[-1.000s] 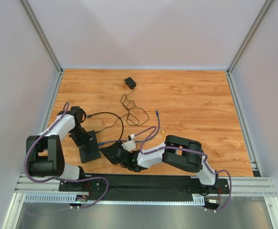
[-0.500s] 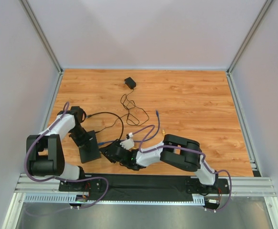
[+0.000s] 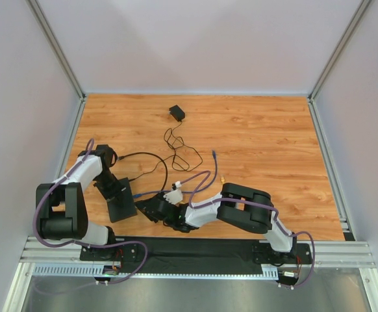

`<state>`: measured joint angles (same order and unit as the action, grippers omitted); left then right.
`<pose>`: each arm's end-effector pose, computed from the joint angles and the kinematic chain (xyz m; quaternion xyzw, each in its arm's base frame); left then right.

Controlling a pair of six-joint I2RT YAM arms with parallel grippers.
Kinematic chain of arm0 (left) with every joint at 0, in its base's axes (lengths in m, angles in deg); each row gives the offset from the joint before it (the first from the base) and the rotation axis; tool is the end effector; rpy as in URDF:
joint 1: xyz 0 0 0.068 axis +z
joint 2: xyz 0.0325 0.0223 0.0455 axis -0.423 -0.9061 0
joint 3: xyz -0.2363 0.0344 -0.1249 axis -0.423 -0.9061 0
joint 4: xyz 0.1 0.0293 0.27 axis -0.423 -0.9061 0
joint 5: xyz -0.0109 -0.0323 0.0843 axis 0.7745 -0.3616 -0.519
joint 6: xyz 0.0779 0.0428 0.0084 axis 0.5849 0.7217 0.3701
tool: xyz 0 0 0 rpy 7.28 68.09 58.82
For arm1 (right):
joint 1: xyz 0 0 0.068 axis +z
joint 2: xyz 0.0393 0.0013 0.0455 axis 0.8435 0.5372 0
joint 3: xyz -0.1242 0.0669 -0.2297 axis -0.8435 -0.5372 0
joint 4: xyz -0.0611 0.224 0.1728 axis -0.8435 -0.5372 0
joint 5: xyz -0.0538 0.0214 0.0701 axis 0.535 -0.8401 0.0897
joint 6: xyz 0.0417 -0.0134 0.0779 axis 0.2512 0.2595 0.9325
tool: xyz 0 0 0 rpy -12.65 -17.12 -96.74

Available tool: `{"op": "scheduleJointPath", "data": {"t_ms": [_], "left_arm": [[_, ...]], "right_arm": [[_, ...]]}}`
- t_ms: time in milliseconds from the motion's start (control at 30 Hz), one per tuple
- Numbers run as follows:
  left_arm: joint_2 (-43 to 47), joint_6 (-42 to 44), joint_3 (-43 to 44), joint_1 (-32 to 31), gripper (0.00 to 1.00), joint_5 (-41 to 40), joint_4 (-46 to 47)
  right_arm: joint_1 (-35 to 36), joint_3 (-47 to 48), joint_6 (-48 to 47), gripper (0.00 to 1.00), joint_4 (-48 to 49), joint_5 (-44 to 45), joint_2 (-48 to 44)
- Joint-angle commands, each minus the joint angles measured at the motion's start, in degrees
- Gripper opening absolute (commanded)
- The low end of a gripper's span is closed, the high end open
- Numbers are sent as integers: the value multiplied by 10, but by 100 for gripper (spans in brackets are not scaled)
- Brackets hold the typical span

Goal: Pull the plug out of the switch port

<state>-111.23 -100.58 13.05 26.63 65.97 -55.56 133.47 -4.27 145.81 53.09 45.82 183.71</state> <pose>0.2291 0.0043 0.1031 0.3686 -0.9285 -0.0016 0.0459 0.1460 0.4435 0.0394 0.3157 0.8303 0.4170 0.1923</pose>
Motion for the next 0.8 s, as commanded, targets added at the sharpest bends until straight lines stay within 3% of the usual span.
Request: {"op": "scheduleJointPath", "data": {"t_ms": [0,133,633,767], "left_arm": [[-26,-4,-23,-1,0,-7,9],[-35,-5,-24,-2,0,-7,10],[-60,-9,-31,6,0,-6,14],[-70,-14,-33,6,0,-11,17]], "right_arm": [[-3,-22,-3,10,-28,8,30],[-8,-32,-16,0,-21,12,21],[-33,-65,-24,0,74,-19,12],[-28,-24,-36,0,-64,25,-11]]}}
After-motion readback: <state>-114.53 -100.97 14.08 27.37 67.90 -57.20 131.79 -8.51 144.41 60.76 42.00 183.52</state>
